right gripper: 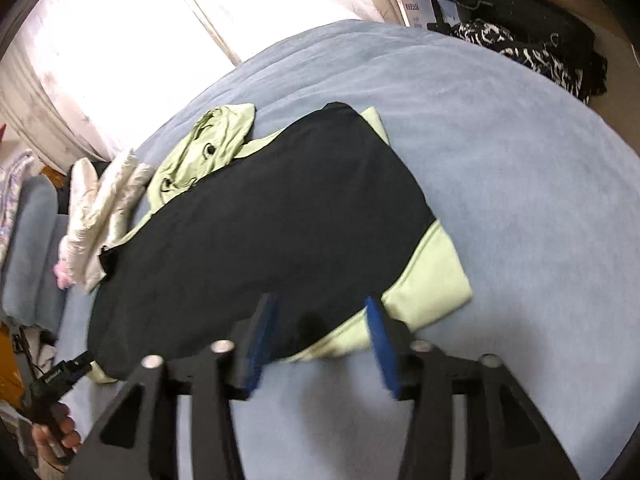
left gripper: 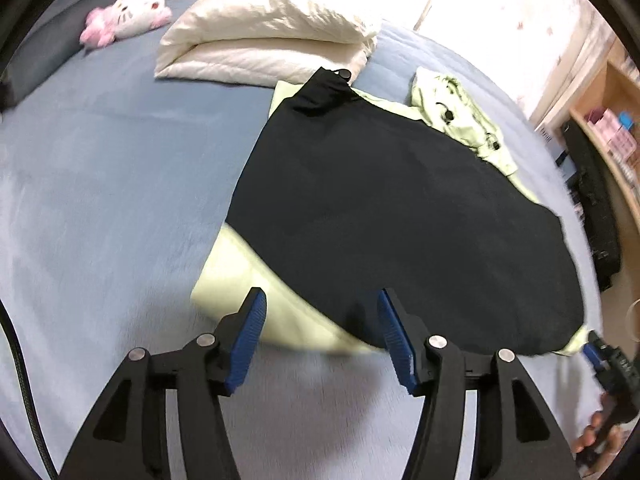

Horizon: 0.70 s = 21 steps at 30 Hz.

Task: Fold large clothes

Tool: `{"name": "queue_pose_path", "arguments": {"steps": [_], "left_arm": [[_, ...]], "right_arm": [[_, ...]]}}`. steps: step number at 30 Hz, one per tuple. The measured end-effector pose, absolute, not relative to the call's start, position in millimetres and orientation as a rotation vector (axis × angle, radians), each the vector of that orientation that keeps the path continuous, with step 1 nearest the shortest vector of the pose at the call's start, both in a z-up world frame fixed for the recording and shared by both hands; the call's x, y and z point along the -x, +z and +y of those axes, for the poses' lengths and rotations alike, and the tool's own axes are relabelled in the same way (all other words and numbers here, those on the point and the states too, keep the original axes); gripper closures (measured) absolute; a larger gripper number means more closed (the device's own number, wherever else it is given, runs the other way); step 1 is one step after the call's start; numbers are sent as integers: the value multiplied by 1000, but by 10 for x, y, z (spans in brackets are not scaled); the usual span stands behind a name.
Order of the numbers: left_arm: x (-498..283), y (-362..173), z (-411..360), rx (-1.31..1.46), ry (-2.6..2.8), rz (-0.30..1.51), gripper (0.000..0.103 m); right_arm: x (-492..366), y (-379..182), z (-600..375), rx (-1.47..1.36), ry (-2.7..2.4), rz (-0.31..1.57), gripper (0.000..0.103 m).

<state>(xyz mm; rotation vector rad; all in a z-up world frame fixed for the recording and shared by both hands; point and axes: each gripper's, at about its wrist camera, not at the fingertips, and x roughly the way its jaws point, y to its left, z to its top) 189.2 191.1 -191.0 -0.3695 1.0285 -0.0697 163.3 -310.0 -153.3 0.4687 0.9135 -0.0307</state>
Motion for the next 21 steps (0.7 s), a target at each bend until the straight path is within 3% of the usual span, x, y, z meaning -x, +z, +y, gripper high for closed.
{"name": "queue_pose_path", "arguments": {"steps": [8, 17, 21], "left_arm": [[-1736, -2271, 2145, 676, -152, 1099, 46], [-2027, -2572, 2265, 869, -117, 1030, 45], [-2164, -2578, 2190, 851, -110, 978, 36]], "right_arm": [[-1404, -1802, -3314, -695, -13, 955, 40], [-1808, -2075, -3326, -806, -11, 952, 39], [-2011, -2152, -3338, -849, -29, 900, 38]]}}
